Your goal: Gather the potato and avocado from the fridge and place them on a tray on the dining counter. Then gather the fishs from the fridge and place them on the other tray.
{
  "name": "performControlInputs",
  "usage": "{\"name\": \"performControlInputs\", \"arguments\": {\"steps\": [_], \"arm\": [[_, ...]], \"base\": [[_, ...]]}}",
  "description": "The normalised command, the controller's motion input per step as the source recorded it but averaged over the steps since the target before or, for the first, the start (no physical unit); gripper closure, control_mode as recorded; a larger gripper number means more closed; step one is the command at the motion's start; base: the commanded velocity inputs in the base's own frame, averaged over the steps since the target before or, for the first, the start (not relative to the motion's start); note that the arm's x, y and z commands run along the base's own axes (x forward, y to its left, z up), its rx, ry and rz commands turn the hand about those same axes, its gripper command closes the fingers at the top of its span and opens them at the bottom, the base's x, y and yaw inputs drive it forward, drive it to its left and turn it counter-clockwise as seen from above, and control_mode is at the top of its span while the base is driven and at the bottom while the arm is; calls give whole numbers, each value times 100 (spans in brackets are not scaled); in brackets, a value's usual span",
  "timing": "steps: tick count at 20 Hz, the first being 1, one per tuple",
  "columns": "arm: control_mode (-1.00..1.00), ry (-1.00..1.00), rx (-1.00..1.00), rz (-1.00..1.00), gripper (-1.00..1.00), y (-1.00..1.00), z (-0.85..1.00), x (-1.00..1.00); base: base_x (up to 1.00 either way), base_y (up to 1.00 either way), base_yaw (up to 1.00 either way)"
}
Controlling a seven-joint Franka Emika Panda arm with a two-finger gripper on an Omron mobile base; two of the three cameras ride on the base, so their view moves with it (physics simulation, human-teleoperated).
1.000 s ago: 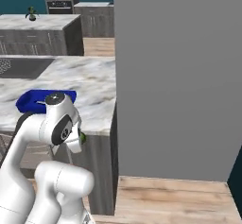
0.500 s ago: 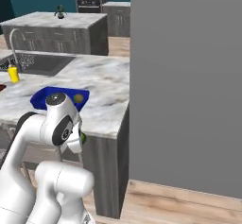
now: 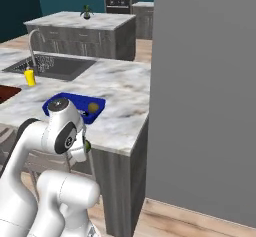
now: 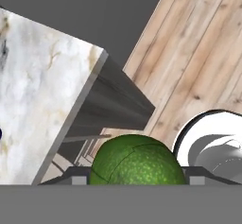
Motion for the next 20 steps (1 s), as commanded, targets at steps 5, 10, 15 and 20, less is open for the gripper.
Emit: {"name": "performControlInputs", "arguments": {"steps": [5, 10, 15, 20], "arm": [[100, 0, 0, 0, 100, 0, 0, 0], [100, 0, 0, 0, 100, 0, 0, 0], [100, 0, 0, 0, 100, 0, 0, 0], [100, 0, 0, 0, 100, 0, 0, 0]], "base": [[27, -31, 23], [22, -30, 19], [26, -36, 20], [35, -41, 20]]}}
